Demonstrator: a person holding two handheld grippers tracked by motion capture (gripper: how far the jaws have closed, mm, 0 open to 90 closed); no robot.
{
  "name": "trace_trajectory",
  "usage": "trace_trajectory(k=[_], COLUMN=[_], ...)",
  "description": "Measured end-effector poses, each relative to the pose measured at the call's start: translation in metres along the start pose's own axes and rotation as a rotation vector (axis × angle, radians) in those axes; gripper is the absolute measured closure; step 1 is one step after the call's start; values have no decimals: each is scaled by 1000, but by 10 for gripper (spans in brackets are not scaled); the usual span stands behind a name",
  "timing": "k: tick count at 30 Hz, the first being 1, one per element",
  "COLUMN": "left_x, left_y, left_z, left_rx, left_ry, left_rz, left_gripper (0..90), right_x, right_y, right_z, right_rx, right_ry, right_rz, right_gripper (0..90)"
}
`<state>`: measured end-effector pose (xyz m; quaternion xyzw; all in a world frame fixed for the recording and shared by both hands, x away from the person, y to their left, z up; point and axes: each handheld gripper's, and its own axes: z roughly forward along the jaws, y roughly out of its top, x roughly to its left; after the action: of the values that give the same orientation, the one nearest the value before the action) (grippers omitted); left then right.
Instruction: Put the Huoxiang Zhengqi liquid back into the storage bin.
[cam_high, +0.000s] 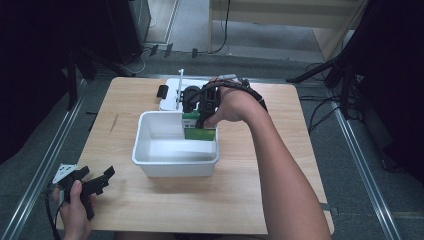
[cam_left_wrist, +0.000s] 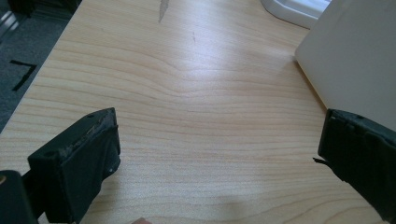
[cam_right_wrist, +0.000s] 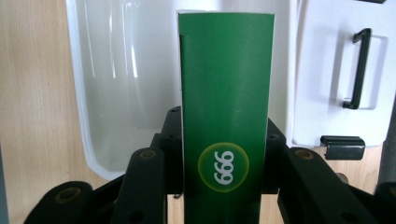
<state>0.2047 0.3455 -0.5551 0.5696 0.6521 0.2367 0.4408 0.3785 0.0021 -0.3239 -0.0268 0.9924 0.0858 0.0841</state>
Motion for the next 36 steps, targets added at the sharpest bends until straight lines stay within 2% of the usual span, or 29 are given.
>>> trace_trajectory(k=[9,16,27,36], left_x=[0,0,0,0], left_y=[0,0,0,0], left_z=[0,0,0,0], left_rx=[-1,-3,-7,-7], left_ry=[0,-2,-1,-1], left_rz=[-3,-5,-6,-6], left_gripper=[0,0,0,0], right_x=[4,4,4,4], right_y=[-1,-2,-3,-3], right_z=[22,36,61,74], right_rx=[12,25,39,66], right_ry=[15,19,26,36], right_rz=[-32,-32,-14,2], right_gripper=[647,645,643,641])
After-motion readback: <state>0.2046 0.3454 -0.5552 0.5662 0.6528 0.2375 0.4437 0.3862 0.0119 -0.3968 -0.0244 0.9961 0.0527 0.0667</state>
